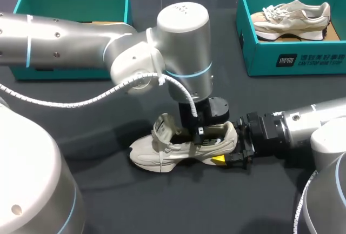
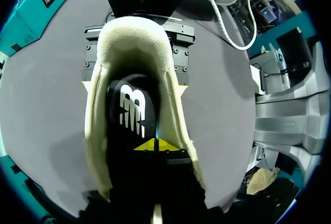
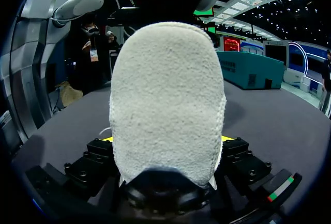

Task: Take the shoe out of the shoebox, open the shoe tongue, remove and reinsert the insole, then place the shoe into the shoebox

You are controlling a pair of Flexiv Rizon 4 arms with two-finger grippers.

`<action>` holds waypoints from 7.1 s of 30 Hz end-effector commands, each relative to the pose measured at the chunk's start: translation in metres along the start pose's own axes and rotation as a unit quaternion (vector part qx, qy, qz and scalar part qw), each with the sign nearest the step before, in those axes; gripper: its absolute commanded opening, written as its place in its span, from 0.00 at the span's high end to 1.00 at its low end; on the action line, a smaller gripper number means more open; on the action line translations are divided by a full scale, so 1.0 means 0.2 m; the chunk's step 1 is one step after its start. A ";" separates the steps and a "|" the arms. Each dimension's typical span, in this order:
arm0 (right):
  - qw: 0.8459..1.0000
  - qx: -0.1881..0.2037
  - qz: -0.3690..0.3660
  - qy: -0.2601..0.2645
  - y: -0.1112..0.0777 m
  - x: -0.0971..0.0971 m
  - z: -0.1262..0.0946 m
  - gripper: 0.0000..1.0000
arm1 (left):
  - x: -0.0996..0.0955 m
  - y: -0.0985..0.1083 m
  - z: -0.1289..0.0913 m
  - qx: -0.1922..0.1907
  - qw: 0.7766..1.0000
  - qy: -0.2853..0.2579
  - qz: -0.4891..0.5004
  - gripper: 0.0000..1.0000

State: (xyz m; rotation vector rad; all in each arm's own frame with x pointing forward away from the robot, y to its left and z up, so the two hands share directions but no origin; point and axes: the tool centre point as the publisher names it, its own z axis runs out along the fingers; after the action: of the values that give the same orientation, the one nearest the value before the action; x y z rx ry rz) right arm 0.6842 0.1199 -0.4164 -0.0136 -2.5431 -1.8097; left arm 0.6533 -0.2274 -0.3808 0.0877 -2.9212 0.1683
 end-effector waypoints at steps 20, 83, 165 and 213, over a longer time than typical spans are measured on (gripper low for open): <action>1.000 0.002 0.000 0.000 0.00 0.00 0.00 1.00 | 0.02 0.04 0.05 0.000 0.999 -0.037 -0.002 0.62; 1.000 0.002 0.000 0.000 0.00 0.00 0.00 1.00 | -0.04 0.12 -0.13 0.130 0.987 -0.071 -0.061 1.00; 1.000 0.002 0.000 0.000 0.00 0.00 0.00 1.00 | -0.02 -0.20 -0.27 0.184 0.931 -0.308 -0.063 0.59; 1.000 0.002 0.000 0.000 0.00 0.00 0.00 1.00 | -0.13 -0.27 -0.20 0.258 0.918 -0.297 -0.057 1.00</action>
State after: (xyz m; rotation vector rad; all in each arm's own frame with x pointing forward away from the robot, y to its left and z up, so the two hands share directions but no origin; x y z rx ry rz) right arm 0.6852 0.1196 -0.4161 -0.0140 -2.5429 -1.8107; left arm 0.6876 -0.2748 -0.3416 0.4709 -3.3640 1.0459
